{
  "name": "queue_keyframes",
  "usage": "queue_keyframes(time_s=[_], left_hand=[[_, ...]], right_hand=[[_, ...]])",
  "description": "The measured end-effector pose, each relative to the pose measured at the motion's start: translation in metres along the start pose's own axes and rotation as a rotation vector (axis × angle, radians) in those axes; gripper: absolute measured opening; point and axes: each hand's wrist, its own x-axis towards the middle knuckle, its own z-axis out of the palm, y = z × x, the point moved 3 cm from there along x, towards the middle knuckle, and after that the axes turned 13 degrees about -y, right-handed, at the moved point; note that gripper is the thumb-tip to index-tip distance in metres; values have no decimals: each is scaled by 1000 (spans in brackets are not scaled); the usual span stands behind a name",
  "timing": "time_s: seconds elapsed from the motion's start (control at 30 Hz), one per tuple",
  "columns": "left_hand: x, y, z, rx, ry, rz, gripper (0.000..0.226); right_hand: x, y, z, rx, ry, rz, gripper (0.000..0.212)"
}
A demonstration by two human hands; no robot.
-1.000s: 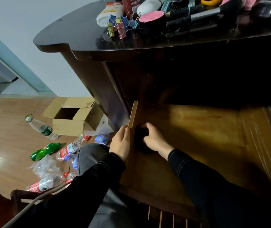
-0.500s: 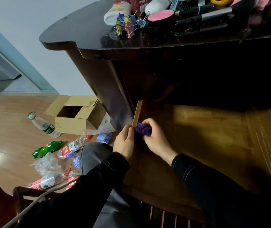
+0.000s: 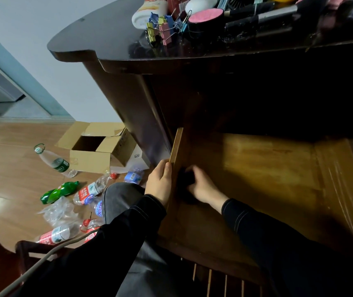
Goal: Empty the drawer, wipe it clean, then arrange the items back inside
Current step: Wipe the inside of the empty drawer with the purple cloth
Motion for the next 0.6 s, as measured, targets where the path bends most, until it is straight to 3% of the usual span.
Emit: queue_keyframes(time_s=[0.17,0.23,0.37,0.5,0.6], left_hand=[[1,1,0,-2,13,13,33],[1,0,1,-2,13,18,30],[2,-1,0,-3,-10,-20,36],[3,-2,0,-5,0,-25,38],[2,-2,0,1,9,12,31]], right_hand=[[-1,-27,-11,241,180,-238,42],[-6,-19,0,176,185,-219,44],[-6,1,7,-18,-14,-1,48],[-4,-17,-5,106,70,-175,47],[-11,-9,9,77,128,-156,45]])
